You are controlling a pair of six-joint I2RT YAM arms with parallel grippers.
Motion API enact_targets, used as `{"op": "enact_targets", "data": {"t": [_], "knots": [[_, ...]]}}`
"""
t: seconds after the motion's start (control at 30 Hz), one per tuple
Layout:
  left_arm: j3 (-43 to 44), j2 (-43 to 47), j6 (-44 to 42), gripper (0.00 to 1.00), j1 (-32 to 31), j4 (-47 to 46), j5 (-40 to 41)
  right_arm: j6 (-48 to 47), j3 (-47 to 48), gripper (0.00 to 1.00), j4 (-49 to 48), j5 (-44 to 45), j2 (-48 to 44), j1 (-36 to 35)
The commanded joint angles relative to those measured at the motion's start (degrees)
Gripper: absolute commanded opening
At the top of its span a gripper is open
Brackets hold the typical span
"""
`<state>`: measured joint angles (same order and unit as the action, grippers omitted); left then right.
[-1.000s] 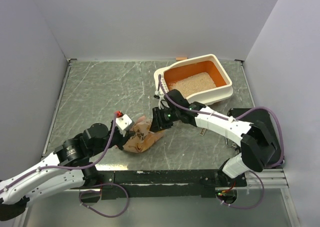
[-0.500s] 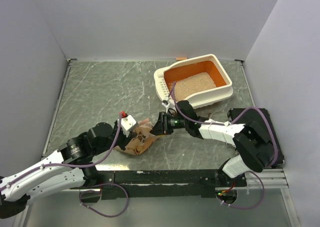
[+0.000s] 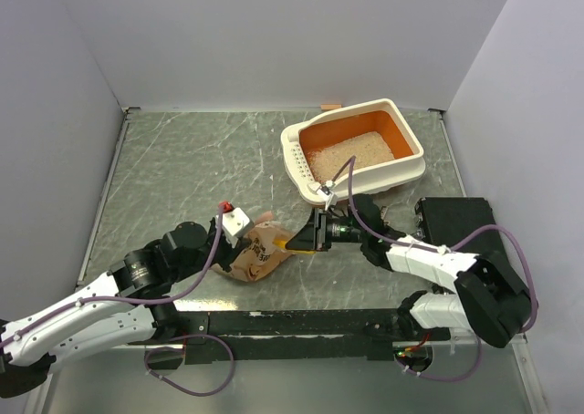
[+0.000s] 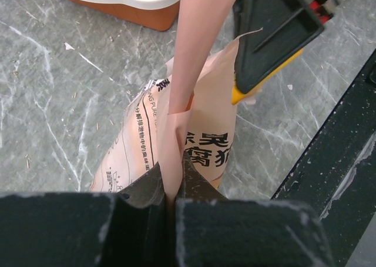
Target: Fill the litter box with clean litter
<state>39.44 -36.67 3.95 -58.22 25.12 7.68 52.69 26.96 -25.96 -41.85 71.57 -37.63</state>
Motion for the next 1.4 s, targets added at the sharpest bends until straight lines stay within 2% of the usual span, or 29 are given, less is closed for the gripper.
{"op": "enact_targets", "data": {"t": [0.0, 0.2, 0.43, 0.63, 0.97, 1.37], "knots": [[0.46, -0.51, -0.08, 0.01, 0.03, -4.65, 1.54, 3.38, -2.52, 0.00, -3.92, -6.13, -3.80, 1.24], [0.37, -1.04, 0.01, 0.01, 0.03, -4.56, 2.07, 4.97, -4.54, 0.00, -2.52, -7.11, -10.13, 3.26], [0.46, -0.69, 0.36, 0.01, 0.03, -4.73, 4.44, 6.11, -7.71, 0.00, 2.21, -4.21, -20.31, 5.20], [0.55, 0.71, 0.89, 0.01, -0.06, -5.35, 7.25, 6.73, -9.47, 0.00, 5.30, -3.16, -25.51, 6.25], [-0.59, 7.04, 0.36, 0.01, 0.03, -8.16, 7.96, 15.42, -16.85, 0.00, -0.41, 2.29, -30.87, 6.69], [-0.42, 5.55, 0.27, 0.01, 0.03, -7.72, 7.70, 27.29, -22.74, 0.00, -7.36, 7.21, -36.50, 6.78]]}}
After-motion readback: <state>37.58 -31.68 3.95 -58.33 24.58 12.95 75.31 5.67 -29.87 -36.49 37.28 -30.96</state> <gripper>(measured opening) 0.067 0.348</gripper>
